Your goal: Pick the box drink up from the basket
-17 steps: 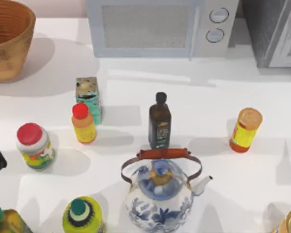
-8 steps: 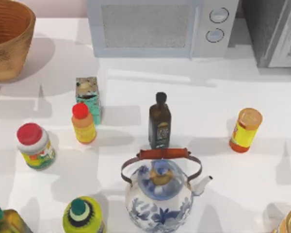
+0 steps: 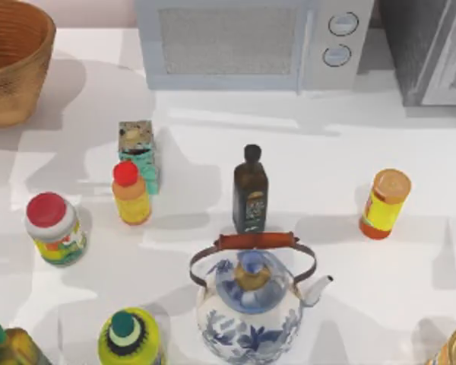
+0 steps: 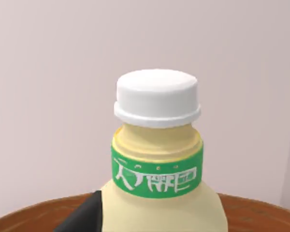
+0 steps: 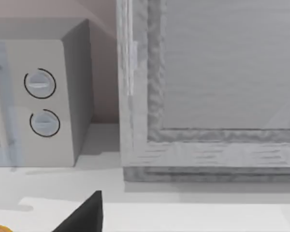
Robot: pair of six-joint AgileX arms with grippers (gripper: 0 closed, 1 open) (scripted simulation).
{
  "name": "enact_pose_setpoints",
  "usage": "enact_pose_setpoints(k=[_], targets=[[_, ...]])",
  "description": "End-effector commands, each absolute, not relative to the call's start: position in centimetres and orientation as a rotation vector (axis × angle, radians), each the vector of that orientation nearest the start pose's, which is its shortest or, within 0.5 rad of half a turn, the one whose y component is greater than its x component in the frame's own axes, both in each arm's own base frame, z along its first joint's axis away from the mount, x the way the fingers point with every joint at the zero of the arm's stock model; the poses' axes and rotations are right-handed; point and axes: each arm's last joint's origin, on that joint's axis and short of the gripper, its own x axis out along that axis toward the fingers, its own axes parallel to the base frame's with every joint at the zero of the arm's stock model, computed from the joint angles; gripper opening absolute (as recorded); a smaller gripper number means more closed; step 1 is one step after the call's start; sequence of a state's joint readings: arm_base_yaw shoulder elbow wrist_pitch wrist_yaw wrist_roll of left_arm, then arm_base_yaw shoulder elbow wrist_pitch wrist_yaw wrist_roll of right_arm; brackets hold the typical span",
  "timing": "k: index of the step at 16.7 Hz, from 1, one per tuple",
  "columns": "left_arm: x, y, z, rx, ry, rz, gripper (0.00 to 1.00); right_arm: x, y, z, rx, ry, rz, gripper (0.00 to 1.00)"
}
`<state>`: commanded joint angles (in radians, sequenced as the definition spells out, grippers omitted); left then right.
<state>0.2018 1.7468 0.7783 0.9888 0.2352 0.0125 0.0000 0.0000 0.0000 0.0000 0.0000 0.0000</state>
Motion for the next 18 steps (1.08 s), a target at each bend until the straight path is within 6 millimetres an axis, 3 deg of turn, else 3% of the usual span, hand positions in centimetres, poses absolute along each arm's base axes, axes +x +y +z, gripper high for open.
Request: enact_pose_setpoints(k=[3,7,14,18], targets=[[37.8,8.1,15.8,0.000,-0.011,-0.015,1.00,10.6,-0.1,16.0,0.000,0.000,0.000,1.00],[39.2,9.0,12.9,-0.005,0.004,-0.014,1.00,10.6,-0.1,16.0,0.000,0.000,0.000,1.00],[39.4,8.9,13.1,-0.001,-0.002,-0.015,1.00,10.6,-0.1,16.0,0.000,0.000,0.000,1.00],[41.4,9.0,12.8,-0.006,0.006,-0.014,1.00,10.6,-0.1,16.0,0.000,0.000,0.000,1.00]])
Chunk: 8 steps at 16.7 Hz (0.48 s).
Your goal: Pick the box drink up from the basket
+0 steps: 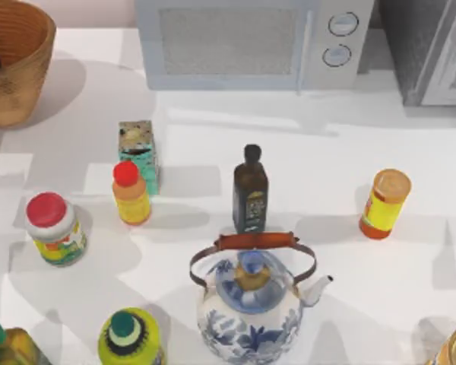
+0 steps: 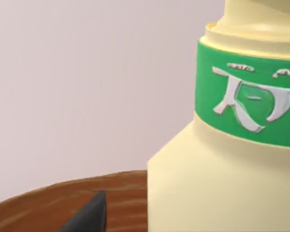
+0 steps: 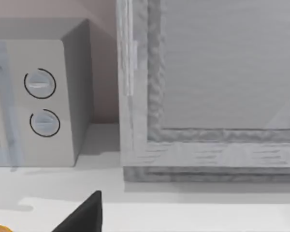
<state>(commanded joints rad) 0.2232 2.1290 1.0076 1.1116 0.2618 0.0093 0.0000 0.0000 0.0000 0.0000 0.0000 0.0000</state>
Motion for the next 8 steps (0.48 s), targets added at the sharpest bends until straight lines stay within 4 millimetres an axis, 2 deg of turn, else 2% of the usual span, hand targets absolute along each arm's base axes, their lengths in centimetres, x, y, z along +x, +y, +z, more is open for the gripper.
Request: enact_pose_setpoints(k=[5,8], targets=[[44.0,9.0,12.7,-0.006,0.005,-0.014,1.00,10.6,-0.1,16.0,0.000,0.000,0.000,1.00],[44.2,9.0,12.7,-0.006,0.006,-0.014,1.00,10.6,-0.1,16.0,0.000,0.000,0.000,1.00]])
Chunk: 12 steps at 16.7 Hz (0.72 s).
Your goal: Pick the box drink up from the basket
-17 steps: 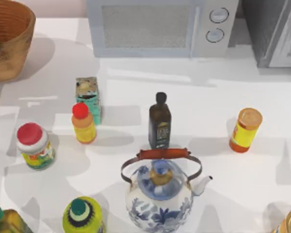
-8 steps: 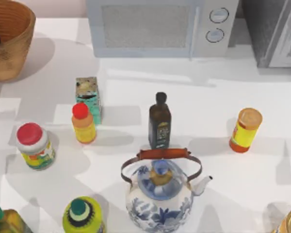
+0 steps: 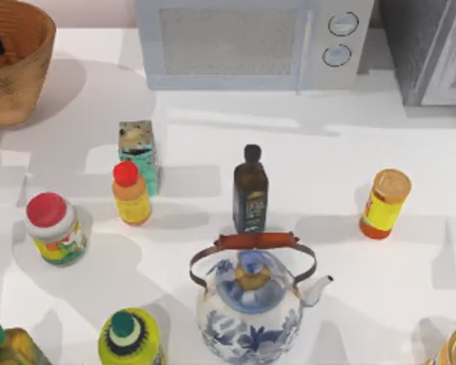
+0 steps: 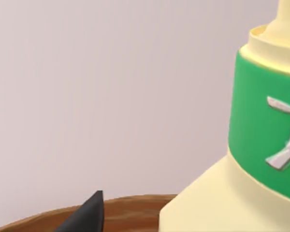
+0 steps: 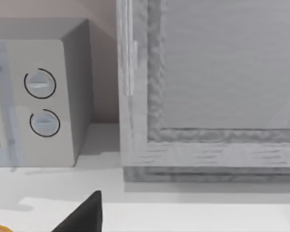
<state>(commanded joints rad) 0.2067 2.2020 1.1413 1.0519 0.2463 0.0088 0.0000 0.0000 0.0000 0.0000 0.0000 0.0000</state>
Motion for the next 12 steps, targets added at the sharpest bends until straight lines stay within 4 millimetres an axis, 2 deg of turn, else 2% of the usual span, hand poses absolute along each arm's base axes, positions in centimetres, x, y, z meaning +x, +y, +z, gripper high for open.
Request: enact_pose_setpoints(k=[2,12], targets=[[44.23,8.96,12.70,-0.006,0.006,-0.014,1.00,10.57,-0.12,16.00,0.000,0.000,0.000,1.00],[44.23,8.96,12.70,-0.006,0.006,-0.014,0.25,10.57,-0.12,16.00,0.000,0.000,0.000,1.00]])
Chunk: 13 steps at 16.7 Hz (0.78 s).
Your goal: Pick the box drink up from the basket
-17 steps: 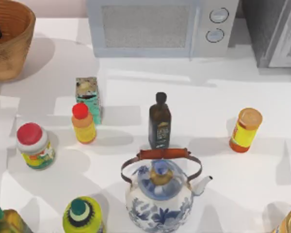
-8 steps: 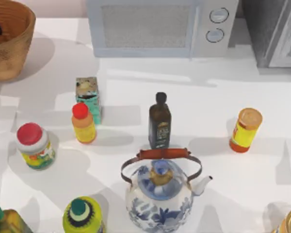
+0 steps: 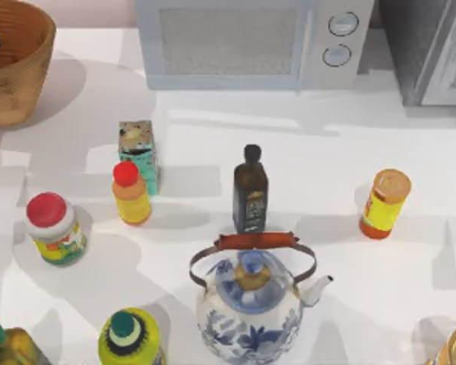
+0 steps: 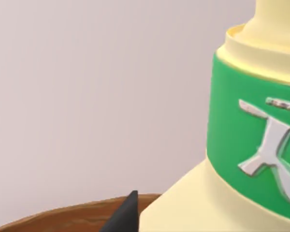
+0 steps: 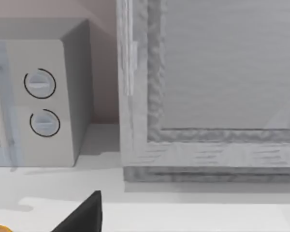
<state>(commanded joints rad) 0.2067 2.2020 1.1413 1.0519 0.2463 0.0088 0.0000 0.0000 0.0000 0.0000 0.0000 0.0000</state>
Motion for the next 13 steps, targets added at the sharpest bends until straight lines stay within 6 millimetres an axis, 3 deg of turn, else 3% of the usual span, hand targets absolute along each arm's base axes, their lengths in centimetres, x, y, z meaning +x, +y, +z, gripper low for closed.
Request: enact_pose_setpoints(k=[3,4,11,13], targets=[[44.23,8.96,12.70,-0.006,0.006,-0.014,0.02,10.57,-0.12,16.00,0.000,0.000,0.000,1.00],[44.23,8.96,12.70,-0.006,0.006,-0.014,0.00,10.57,-0.12,16.00,0.000,0.000,0.000,1.00],[44.23,8.96,12.70,-0.006,0.006,-0.014,0.00,10.57,-0.12,16.00,0.000,0.000,0.000,1.00],[44.10,9.25,13.66,0.001,-0.013,-0.008,0.00,10.57,-0.12,16.00,0.000,0.000,0.000,1.00]])
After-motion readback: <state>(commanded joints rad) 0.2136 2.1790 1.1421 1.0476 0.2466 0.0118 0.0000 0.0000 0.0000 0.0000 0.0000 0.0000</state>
